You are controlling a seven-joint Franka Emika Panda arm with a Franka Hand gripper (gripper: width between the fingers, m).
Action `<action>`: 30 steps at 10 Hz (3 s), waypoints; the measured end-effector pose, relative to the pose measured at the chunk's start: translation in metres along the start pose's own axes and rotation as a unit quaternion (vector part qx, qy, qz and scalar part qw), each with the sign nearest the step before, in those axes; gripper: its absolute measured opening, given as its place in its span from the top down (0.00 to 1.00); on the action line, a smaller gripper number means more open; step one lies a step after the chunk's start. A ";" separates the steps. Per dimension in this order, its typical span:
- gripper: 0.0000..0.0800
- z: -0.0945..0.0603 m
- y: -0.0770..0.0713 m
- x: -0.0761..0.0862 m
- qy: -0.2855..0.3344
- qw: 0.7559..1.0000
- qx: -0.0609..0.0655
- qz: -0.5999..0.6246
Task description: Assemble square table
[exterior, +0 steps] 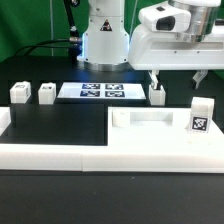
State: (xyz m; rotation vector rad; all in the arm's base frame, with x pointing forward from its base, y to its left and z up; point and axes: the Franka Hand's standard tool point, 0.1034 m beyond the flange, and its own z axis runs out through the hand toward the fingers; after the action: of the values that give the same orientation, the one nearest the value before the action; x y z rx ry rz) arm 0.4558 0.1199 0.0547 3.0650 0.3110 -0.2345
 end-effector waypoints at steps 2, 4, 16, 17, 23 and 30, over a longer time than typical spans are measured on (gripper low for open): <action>0.19 0.003 0.004 -0.005 -0.022 1.000 0.008 0.015; 0.19 0.011 0.016 -0.028 -0.106 0.991 0.030 0.074; 0.19 0.047 0.008 -0.058 -0.349 0.924 0.081 0.133; 0.19 0.049 0.004 -0.060 -0.352 0.921 0.088 0.141; 0.19 0.050 0.000 -0.060 -0.356 0.919 0.086 0.149; 0.19 0.063 -0.003 -0.081 -0.383 0.901 0.109 0.172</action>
Offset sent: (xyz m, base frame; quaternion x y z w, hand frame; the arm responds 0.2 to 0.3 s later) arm -0.0347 -0.0072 -0.0073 0.0650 -0.2435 0.1078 0.9617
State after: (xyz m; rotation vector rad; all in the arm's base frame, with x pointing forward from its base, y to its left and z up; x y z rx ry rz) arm 0.3678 0.1024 0.0047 2.8395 -0.3148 -1.4591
